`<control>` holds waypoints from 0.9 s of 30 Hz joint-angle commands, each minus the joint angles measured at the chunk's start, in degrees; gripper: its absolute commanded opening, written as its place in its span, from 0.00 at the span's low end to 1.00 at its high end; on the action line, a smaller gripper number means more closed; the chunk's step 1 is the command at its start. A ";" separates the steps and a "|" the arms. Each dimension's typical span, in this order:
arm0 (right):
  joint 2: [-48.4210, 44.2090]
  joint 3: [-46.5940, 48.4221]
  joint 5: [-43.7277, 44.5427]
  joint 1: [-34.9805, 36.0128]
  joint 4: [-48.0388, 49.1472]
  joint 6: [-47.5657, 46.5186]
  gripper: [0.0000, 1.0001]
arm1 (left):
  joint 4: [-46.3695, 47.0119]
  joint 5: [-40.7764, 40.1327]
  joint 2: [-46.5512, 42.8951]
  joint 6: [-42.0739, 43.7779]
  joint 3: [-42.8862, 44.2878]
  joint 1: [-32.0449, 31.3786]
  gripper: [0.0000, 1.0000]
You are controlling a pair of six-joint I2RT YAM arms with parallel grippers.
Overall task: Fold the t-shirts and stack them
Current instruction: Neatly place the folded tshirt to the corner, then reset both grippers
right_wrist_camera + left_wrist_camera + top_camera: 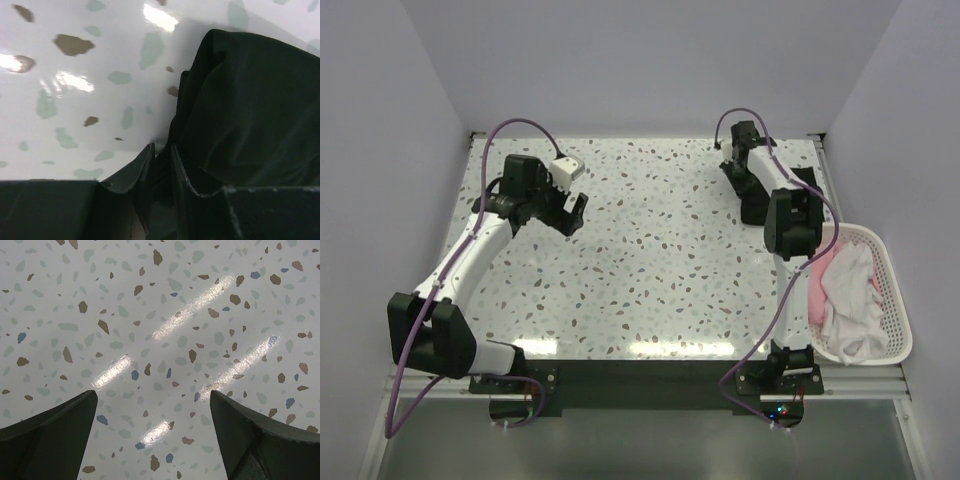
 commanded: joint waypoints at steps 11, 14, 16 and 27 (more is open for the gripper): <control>-2.60 -1.27 -0.99 -2.20 1.32 -6.39 0.28 | 0.70 1.81 0.29 0.12 1.67 0.15 1.00; -6.03 -1.53 -5.37 -0.62 0.35 -6.92 0.39 | -0.27 4.71 1.17 -2.60 3.34 0.76 1.00; -10.16 -0.92 -7.41 0.88 -1.14 -5.79 0.58 | -1.58 8.82 1.87 -4.62 5.53 2.43 1.00; -32.56 -4.75 -22.79 6.24 -10.81 5.73 0.99 | -4.92 19.06 0.74 -7.71 9.07 17.81 1.00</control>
